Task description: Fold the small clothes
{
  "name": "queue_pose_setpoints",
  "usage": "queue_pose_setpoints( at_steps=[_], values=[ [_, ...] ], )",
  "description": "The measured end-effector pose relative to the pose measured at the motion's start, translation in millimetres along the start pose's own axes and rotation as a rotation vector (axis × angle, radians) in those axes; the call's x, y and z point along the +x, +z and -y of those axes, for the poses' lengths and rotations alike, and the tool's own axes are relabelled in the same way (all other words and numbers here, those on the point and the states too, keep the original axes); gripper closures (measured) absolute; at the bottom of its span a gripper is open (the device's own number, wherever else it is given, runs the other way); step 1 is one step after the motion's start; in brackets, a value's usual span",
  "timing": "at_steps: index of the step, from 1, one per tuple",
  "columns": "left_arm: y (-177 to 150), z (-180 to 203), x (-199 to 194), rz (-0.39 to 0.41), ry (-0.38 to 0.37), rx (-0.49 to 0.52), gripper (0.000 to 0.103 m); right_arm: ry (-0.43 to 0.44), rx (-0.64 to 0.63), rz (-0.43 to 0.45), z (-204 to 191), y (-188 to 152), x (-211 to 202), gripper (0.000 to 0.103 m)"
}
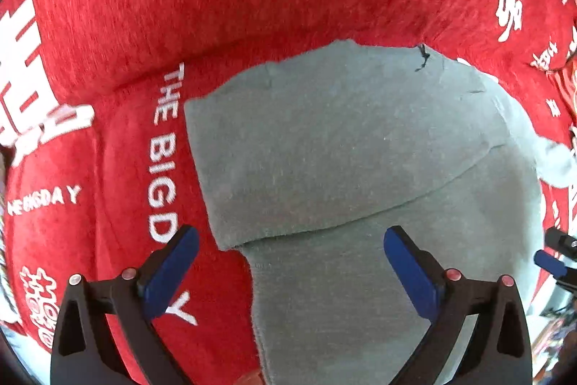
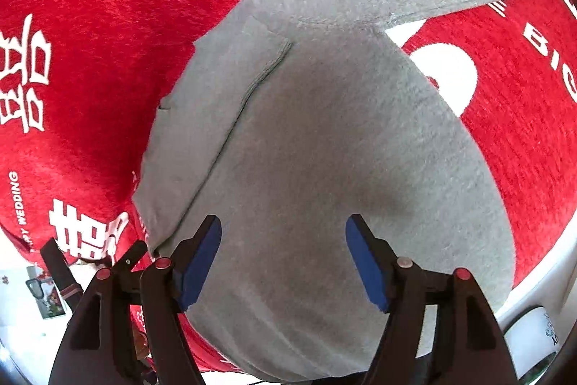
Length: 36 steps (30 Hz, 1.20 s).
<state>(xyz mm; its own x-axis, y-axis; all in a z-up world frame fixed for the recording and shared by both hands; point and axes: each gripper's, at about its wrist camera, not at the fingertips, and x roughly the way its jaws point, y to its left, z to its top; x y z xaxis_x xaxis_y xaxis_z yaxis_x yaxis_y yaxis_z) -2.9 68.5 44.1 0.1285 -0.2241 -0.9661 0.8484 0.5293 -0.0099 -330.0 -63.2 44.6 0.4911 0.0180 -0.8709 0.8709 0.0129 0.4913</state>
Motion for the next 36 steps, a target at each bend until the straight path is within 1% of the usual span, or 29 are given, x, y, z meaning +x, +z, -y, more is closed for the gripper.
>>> queue_pose_setpoints(
  at_steps=[1, 4, 7, 9, 11, 13, 15, 17, 21, 24, 27, 31, 33, 35, 36],
  values=[
    [0, 2, -2, 0.005, 0.008, 0.007, 0.0, 0.011, -0.003, 0.002, 0, -2, 0, 0.016],
    [2, 8, -5, -0.005, 0.025, -0.002, 0.0, 0.03, -0.008, -0.009, 1, -4, 2, 0.016],
    [8, 9, 5, -0.047, 0.04, -0.038, 0.0, 0.028, 0.008, -0.019, 8, 0, 2, 0.016],
    [12, 12, 14, -0.088, 0.058, -0.056, 0.0, 0.036, 0.022, -0.01, 16, 9, -3, 0.016],
    [13, 14, 18, -0.101, 0.059, -0.059, 0.0, 0.039, 0.049, 0.005, 30, 23, -8, 0.016],
    [15, 21, 18, -0.105, 0.049, -0.057, 0.0, 0.049, 0.107, 0.023, 52, 42, -15, 0.016],
    [17, 35, 20, -0.119, 0.031, -0.055, 0.0, 0.055, 0.161, 0.051, 73, 59, -24, 0.016],
    [20, 49, 23, -0.129, 0.019, -0.048, 0.0, 0.045, 0.228, 0.099, 102, 80, -38, 0.016],
    [28, 92, 29, -0.13, -0.002, -0.013, 0.0, 0.044, 0.372, 0.185, 162, 113, -61, 0.016],
    [35, 125, 34, -0.135, -0.029, 0.018, 0.0, 0.063, 0.46, 0.228, 202, 136, -71, 0.016],
    [44, 160, 41, -0.14, -0.066, 0.059, 0.0, 0.096, 0.516, 0.241, 231, 157, -72, 0.016],
    [53, 199, 50, -0.153, -0.1, 0.106, 0.0, 0.164, 0.584, 0.244, 254, 173, -66, 0.016],
    [56, 210, 51, -0.132, -0.09, 0.12, 0.0, 0.216, 0.605, 0.265, 260, 180, -66, 0.016],
    [59, 220, 51, -0.109, -0.075, 0.132, 0.0, 0.246, 0.597, 0.283, 255, 185, -67, 0.016],
    [60, 225, 51, -0.11, -0.077, 0.131, 0.0, 0.253, 0.588, 0.287, 253, 188, -67, 0.016]
  ],
)
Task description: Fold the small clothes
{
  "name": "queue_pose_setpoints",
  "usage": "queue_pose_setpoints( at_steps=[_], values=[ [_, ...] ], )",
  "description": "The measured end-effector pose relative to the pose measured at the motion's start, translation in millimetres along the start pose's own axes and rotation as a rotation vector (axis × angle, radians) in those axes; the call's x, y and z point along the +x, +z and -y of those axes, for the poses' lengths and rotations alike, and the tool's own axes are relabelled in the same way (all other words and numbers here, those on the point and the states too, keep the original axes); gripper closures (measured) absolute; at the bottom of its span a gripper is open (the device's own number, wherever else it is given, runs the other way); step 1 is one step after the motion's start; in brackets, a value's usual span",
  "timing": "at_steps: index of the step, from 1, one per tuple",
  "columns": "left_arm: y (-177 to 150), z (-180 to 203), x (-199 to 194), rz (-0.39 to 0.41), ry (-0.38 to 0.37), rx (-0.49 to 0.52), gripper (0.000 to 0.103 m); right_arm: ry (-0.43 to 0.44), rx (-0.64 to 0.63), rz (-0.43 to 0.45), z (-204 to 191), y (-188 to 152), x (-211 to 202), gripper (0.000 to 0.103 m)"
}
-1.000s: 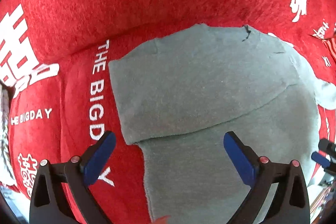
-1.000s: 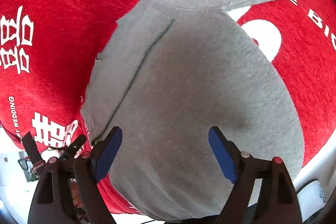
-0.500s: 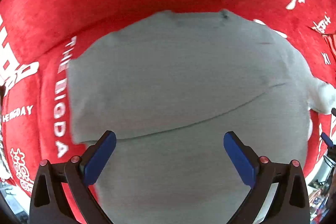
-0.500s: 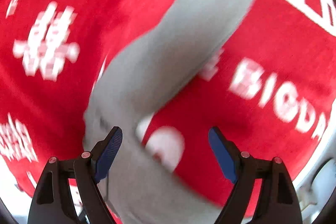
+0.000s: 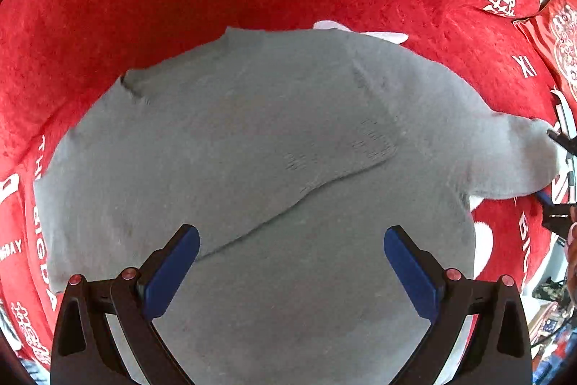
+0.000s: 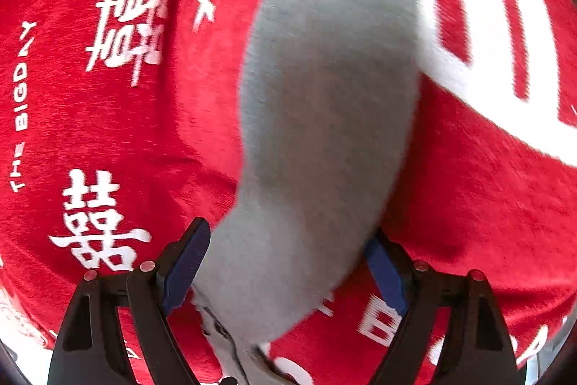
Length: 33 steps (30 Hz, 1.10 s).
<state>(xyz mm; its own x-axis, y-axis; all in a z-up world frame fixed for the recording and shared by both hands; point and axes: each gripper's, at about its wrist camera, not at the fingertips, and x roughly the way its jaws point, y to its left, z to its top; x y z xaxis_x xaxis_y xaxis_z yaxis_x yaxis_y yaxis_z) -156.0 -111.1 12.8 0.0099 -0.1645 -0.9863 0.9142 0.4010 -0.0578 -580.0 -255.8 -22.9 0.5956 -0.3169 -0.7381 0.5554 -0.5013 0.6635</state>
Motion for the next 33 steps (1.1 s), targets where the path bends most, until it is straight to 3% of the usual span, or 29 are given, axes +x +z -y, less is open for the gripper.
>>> queue_pose_setpoints(
  at_steps=[4, 6, 7, 8, 13, 17, 21, 24, 27, 30, 33],
  values=[
    [4, -1, 3, -0.007, 0.009, -0.025, 0.0, 0.029, -0.001, 0.012, -6, 7, 0, 0.018],
    [2, -8, 1, 0.007, 0.054, -0.044, 0.0, 0.026, 0.03, 0.018, -5, 9, -1, 0.043],
    [1, -12, 0, 0.014, 0.081, -0.055, 0.0, 0.027, 0.037, 0.011, -5, 9, 0, 0.077],
    [0, -18, 0, 0.013, 0.095, -0.067, 0.0, 0.035, 0.042, 0.0, -6, 9, 1, 0.095],
    [-4, -40, -1, 0.008, 0.079, -0.123, 0.0, 0.087, -0.105, -0.013, -49, -2, 3, 0.095],
    [-15, -60, -8, 0.024, 0.091, -0.151, 0.0, 0.136, -0.359, -0.097, -118, -37, 18, 0.095],
    [-28, -91, -15, 0.037, 0.126, -0.19, 0.0, 0.165, -0.689, -0.223, -197, -110, 51, 0.095],
    [-40, -115, -23, 0.05, 0.151, -0.232, 0.0, 0.118, -0.961, -0.317, -233, -185, 85, 0.095],
    [-49, -142, -26, 0.057, 0.174, -0.277, 0.0, 0.052, -1.117, -0.427, -235, -252, 125, 0.094],
    [-59, -165, -26, 0.052, 0.178, -0.326, 0.0, -0.029, -1.108, -0.544, -215, -290, 167, 0.091],
    [-72, -190, -26, 0.046, 0.18, -0.364, 0.0, -0.153, -1.074, -0.584, -196, -301, 194, 0.082]
  ],
)
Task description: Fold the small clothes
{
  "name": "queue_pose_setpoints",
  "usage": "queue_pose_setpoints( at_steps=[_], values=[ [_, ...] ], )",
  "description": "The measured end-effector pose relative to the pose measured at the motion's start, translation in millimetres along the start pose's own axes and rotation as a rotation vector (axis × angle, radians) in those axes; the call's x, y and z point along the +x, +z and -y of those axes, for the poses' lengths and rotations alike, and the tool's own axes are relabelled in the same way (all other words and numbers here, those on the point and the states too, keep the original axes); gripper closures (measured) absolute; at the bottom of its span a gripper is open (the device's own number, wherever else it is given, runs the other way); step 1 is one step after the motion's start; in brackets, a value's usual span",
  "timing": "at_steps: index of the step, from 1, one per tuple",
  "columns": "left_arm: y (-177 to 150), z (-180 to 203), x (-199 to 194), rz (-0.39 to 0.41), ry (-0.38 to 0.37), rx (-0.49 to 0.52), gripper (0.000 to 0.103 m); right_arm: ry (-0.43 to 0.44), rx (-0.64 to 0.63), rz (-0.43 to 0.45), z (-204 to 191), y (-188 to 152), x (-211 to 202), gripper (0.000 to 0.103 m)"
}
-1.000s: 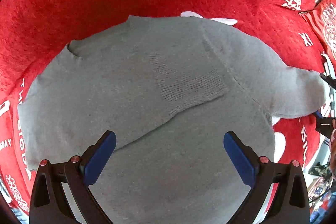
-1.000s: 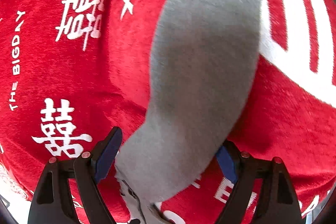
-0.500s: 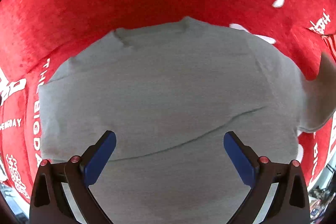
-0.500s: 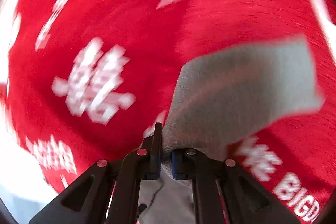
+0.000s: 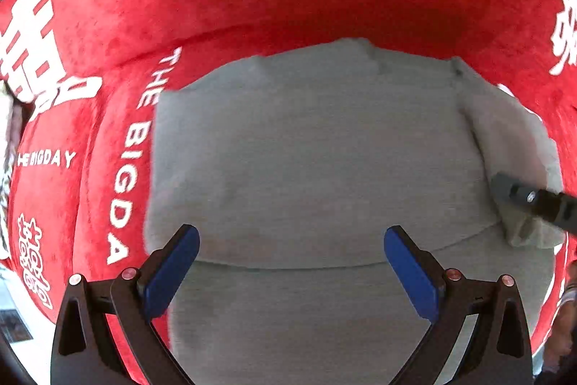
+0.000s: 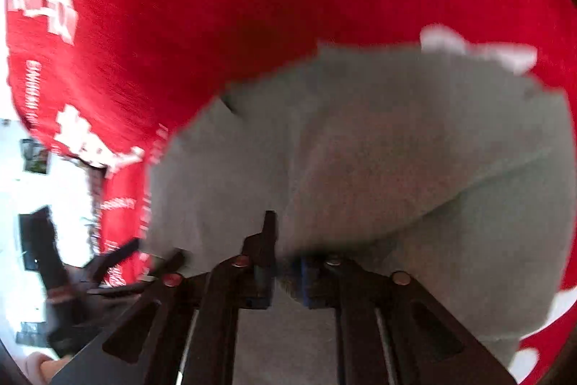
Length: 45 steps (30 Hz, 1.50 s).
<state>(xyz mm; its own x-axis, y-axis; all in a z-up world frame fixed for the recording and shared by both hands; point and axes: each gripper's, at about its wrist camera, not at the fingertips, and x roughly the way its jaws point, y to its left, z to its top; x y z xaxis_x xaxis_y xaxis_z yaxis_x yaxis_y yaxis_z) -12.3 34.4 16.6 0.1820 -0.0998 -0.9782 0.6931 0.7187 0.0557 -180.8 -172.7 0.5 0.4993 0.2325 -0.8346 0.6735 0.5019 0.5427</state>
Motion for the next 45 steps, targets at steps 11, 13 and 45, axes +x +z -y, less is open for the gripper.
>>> queue_pose_setpoints(
  at_steps=[11, 13, 45],
  values=[
    [-4, -58, 7, -0.007, -0.03, -0.105, 0.0, -0.019, 0.33, 0.168, 35, 11, -30, 0.095],
    [-4, -68, 6, -0.002, -0.032, -0.12, 0.0, -0.08, 0.173, 0.196, 0, 20, -31, 0.095],
    [36, -51, 45, -0.094, -0.322, -0.144, 0.0, 0.036, 0.514, 0.08, 99, -61, -57, 0.045]
  ],
)
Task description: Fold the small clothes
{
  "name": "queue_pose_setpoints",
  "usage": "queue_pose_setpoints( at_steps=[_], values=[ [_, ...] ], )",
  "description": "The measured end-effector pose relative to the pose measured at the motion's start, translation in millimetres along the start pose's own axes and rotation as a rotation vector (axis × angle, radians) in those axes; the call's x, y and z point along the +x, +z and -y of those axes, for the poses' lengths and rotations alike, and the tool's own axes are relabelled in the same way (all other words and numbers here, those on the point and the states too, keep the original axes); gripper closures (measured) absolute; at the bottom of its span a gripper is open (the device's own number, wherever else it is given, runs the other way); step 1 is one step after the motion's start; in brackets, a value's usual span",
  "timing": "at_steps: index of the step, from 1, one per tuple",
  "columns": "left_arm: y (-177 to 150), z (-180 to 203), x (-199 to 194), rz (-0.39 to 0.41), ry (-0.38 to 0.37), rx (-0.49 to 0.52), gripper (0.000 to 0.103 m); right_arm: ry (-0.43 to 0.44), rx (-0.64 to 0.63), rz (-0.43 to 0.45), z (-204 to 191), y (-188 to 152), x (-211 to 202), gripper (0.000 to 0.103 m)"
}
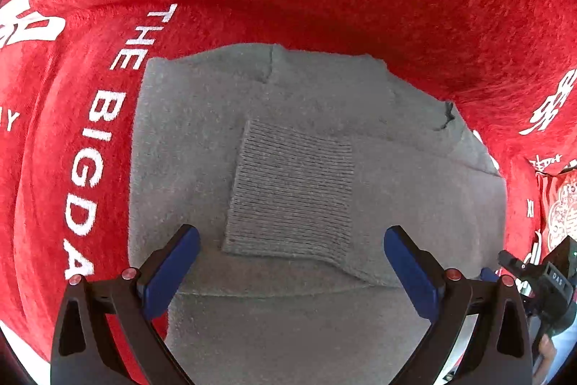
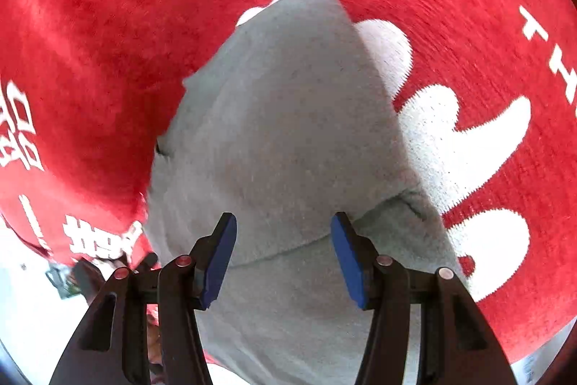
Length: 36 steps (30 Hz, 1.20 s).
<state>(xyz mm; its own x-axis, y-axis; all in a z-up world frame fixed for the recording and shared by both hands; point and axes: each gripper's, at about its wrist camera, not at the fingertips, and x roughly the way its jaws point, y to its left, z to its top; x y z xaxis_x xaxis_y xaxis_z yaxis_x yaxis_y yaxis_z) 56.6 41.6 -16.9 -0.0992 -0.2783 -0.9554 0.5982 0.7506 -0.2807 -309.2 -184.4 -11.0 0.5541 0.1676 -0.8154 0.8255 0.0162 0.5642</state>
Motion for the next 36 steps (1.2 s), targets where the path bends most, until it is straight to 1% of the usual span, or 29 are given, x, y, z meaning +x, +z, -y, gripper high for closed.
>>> queue_pose_setpoints(
  at_steps=[3, 4, 5, 7, 8, 9, 10, 11, 12, 13, 17, 19, 20, 21, 23, 24, 25, 26, 27, 28, 29, 30, 32, 33, 34, 35, 36],
  values=[
    [2, -3, 0, -0.004, 0.011, 0.001, 0.0, 0.02, 0.036, -0.011, 6, -3, -5, 0.046],
    [4, -5, 1, -0.005, 0.005, 0.0, 0.004, 0.024, 0.041, -0.013, 18, -2, -18, 0.046],
    [4, -5, 1, -0.005, 0.002, 0.004, 0.007, 0.028, 0.044, -0.014, 21, -5, -19, 0.046],
    [6, -4, 1, -0.013, 0.012, 0.027, 0.023, 0.024, 0.051, -0.001, 27, -7, -15, 0.046],
    [7, -2, 2, -0.015, 0.029, 0.043, 0.03, 0.029, 0.066, 0.005, 31, -5, -14, 0.046],
    [6, 1, 2, -0.015, 0.055, 0.067, 0.055, 0.046, 0.088, 0.014, 31, -6, -8, 0.046],
    [6, 3, 3, -0.02, 0.083, 0.091, 0.086, 0.068, 0.112, 0.029, 31, -6, -5, 0.051],
    [5, 4, 2, -0.021, 0.093, 0.099, 0.092, 0.081, 0.121, 0.044, 31, -4, -6, 0.081],
    [5, 2, -2, -0.015, 0.073, 0.092, 0.092, 0.077, 0.114, 0.047, 30, -2, -6, 0.098],
    [4, 2, -5, -0.008, 0.06, 0.086, 0.093, 0.044, 0.088, 0.044, 25, 0, -7, 0.097],
    [-8, 1, -26, 0.017, 0.034, 0.114, 0.093, 0.011, -0.036, 0.053, 11, 5, -23, 0.097],
    [-16, -1, -27, 0.007, 0.041, 0.123, 0.093, -0.017, -0.093, 0.057, 9, 8, -32, 0.097],
    [-21, -2, -25, -0.002, 0.057, 0.129, 0.094, -0.035, -0.107, 0.054, 11, 9, -32, 0.097],
    [-25, -3, -19, -0.013, 0.085, 0.135, 0.097, -0.063, -0.119, 0.043, 16, 10, -31, 0.097],
    [-30, -7, -11, -0.023, 0.101, 0.122, 0.097, -0.09, -0.107, 0.0, 29, 13, -20, 0.096],
    [-31, -9, -12, -0.014, 0.096, 0.114, 0.097, -0.08, -0.09, -0.036, 37, 13, -15, 0.096],
    [-30, -10, -14, -0.011, 0.102, 0.116, 0.097, -0.054, -0.072, -0.051, 44, 11, -16, 0.096],
    [-30, -9, -17, -0.005, 0.122, 0.131, 0.097, -0.044, -0.058, -0.062, 45, 11, -18, 0.092],
    [-29, -9, -18, -0.001, 0.137, 0.143, 0.097, -0.05, -0.054, -0.093, 45, 9, -21, 0.088],
    [-29, -8, -20, -0.001, 0.151, 0.156, 0.097, -0.061, -0.062, -0.103, 44, 7, -23, 0.081],
    [-28, -8, -24, -0.001, 0.162, 0.162, 0.097, -0.079, -0.089, -0.098, 40, 3, -29, 0.077],
    [-27, -9, -28, 0.004, 0.167, 0.164, 0.097, -0.089, -0.127, -0.082, 35, 0, -36, 0.077],
    [-25, -8, -38, 0.023, 0.18, 0.17, 0.097, -0.075, -0.202, -0.004, 25, -1, -58, 0.077],
    [-24, -8, -43, 0.038, 0.189, 0.177, 0.097, -0.073, -0.216, 0.045, 22, 2, -68, 0.073],
    [-23, -5, -47, 0.049, 0.195, 0.186, 0.097, -0.079, -0.2, 0.1, 21, 12, -75, 0.061],
    [-23, -4, -48, 0.053, 0.196, 0.192, 0.097, -0.073, -0.167, 0.123, 26, 22, -78, 0.054],
    [-20, -1, -48, 0.055, 0.198, 0.195, 0.097, -0.058, -0.119, 0.124, 32, 36, -74, 0.054]
  ],
)
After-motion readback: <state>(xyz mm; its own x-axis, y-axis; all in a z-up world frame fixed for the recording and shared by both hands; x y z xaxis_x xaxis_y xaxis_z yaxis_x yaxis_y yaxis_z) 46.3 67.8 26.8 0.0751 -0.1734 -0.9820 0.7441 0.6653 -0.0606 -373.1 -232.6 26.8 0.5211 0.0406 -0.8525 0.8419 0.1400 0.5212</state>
